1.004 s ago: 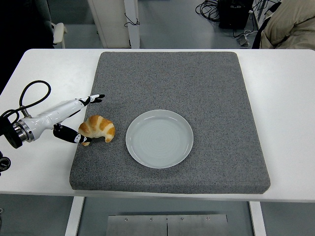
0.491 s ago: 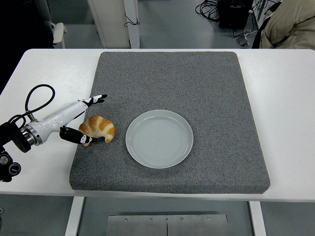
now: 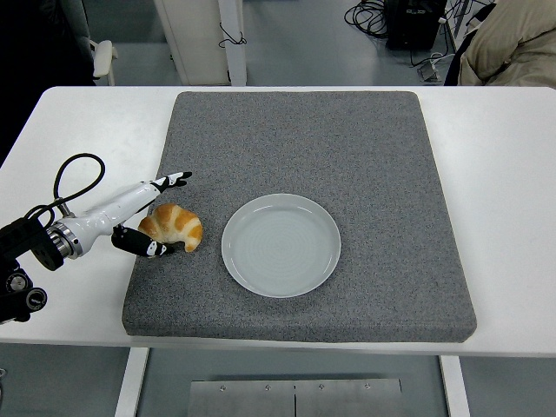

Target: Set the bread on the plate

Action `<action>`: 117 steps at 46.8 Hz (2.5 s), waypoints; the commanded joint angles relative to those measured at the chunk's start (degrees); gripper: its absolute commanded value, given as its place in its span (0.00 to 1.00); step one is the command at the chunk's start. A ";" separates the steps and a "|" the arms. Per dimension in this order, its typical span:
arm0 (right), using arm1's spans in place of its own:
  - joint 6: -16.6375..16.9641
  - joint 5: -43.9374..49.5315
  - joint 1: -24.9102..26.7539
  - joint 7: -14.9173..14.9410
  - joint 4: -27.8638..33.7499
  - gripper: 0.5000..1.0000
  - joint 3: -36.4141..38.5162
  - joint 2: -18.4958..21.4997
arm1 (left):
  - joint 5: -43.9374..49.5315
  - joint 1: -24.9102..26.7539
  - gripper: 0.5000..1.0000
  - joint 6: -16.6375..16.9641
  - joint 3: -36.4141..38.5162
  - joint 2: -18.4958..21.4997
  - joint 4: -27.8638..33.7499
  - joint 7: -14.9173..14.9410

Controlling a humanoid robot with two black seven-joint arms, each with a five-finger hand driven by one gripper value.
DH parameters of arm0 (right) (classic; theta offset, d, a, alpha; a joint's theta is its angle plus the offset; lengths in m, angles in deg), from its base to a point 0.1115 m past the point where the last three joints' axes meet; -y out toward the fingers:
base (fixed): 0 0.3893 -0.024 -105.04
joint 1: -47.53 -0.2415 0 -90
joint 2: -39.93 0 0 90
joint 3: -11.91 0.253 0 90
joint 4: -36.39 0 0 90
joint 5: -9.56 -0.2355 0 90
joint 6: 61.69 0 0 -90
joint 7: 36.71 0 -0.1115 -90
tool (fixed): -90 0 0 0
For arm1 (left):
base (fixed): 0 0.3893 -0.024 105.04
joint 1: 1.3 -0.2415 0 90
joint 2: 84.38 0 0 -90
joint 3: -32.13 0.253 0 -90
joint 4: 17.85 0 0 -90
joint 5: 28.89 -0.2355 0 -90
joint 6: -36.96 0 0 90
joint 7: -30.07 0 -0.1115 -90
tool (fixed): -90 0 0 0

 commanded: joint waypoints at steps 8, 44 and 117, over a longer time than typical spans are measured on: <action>0.00 0.00 0.00 0.00 0.00 1.00 0.00 0.00 | 0.08 0.10 0.42 -0.10 -0.06 -0.13 -0.04 -0.69; 0.00 0.00 0.00 -0.08 0.00 1.00 0.00 0.00 | 0.26 4.32 0.07 -3.26 -5.86 0.31 -0.57 -0.51; 0.00 0.00 0.00 0.00 0.00 1.00 0.00 0.00 | -0.97 20.93 0.11 -18.29 -17.73 -11.82 -0.66 -0.16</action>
